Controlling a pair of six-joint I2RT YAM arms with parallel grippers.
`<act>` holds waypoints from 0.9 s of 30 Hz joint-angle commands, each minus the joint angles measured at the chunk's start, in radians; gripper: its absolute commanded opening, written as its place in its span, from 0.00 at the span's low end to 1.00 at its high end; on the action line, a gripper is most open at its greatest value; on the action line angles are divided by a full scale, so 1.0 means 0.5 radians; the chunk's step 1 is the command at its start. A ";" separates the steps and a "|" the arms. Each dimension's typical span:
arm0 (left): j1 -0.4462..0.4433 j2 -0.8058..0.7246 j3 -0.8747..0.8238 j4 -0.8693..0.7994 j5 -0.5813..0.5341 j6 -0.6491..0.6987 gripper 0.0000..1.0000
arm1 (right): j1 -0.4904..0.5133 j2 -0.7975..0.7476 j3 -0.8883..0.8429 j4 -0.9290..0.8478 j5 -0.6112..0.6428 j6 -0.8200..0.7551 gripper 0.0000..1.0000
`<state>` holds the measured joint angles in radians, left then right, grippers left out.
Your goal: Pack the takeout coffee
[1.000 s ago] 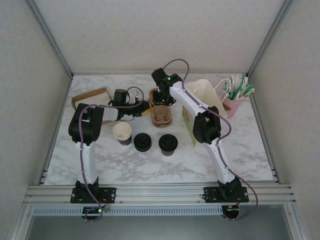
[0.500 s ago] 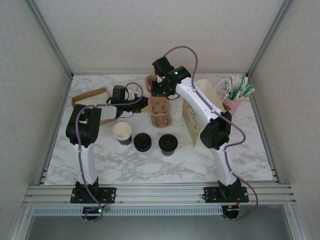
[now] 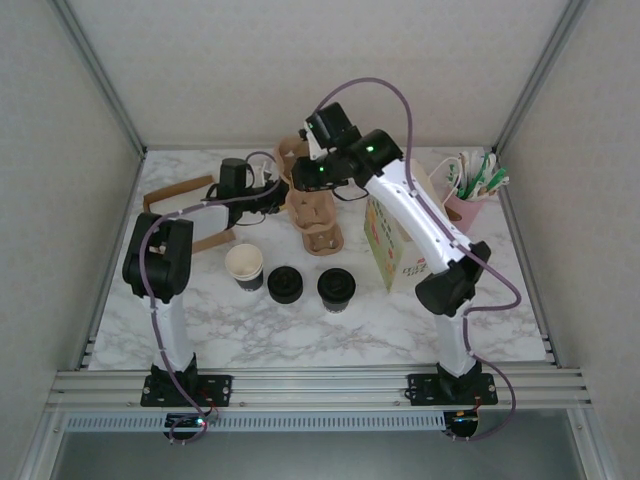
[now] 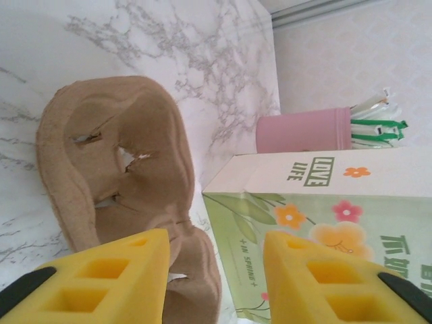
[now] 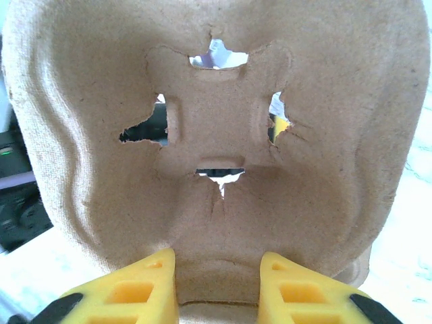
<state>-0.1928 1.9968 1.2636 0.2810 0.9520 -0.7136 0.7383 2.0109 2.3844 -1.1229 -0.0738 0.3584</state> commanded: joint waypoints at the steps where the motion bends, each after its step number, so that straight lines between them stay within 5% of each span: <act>1: 0.015 -0.143 0.034 -0.072 -0.076 0.034 0.42 | 0.008 -0.233 -0.018 -0.023 -0.129 -0.041 0.27; 13: -0.082 -0.463 0.056 -0.323 -0.256 0.119 0.48 | -0.055 -0.788 -0.320 -0.067 -0.096 -0.096 0.30; 27: -0.489 -0.768 0.411 -0.676 -0.494 0.261 0.56 | -0.508 -1.287 -0.651 -0.176 -0.007 -0.153 0.32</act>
<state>-0.3977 1.6474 1.4120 -0.0067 0.7410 -0.6197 0.5163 1.3945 2.0766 -1.1862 -0.0975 0.3038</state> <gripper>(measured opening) 0.554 0.320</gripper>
